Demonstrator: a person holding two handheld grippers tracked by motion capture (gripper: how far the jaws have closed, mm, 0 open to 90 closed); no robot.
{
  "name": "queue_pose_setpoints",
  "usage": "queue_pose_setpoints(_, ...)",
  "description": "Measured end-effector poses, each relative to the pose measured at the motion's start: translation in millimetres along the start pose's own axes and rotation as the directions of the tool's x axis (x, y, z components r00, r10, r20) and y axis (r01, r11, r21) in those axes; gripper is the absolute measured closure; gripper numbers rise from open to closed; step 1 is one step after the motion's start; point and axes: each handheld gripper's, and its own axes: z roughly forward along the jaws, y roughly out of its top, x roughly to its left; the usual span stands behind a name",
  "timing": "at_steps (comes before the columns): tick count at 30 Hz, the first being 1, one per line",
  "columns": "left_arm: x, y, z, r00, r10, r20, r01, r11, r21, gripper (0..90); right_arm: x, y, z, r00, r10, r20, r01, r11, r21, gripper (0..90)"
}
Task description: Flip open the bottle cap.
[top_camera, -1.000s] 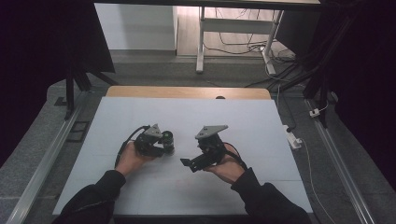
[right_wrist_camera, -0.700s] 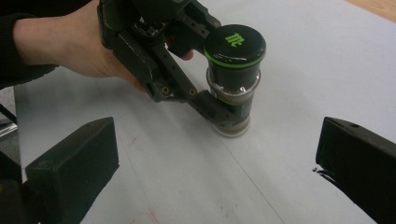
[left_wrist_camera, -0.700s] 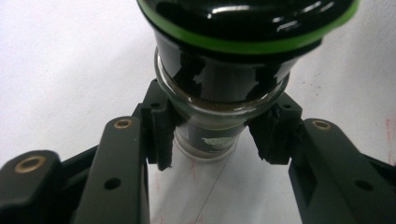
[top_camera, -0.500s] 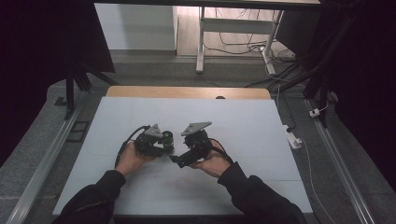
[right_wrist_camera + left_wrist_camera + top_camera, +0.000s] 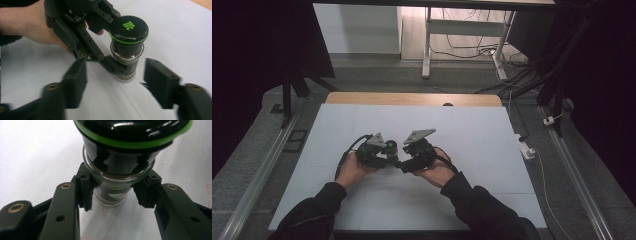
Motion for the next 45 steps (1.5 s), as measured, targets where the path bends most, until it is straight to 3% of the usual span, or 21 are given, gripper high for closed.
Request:
queue_pose_setpoints(5,-0.1,-0.1,0.1,1.0,-0.001,0.0,0.001,1.0,-0.001,53.7,-0.6,3.0,2.6,0.9989,0.007,-0.046,-0.006,0.9999,0.014,59.0)
queue_pose_setpoints(15,-0.3,-0.2,0.3,1.0,-0.005,-0.001,0.005,1.0,-0.003,53.7,-0.2,7.4,11.3,0.9973,-0.012,-0.072,0.015,0.9994,0.033,89.1)
queue_pose_setpoints(31,-0.1,-0.8,0.3,1.0,-0.005,-0.001,0.005,1.0,-0.005,53.7,0.3,13.3,21.5,0.9982,0.002,-0.06,-0.001,0.9998,0.018,89.7)
queue_pose_setpoints(45,-0.8,-0.5,0.3,1.0,0.0,-0.005,0.0,1.0,-0.002,53.8,-0.7,16.7,15.2,0.9987,0.002,-0.051,-0.003,0.9999,-0.01,89.7)
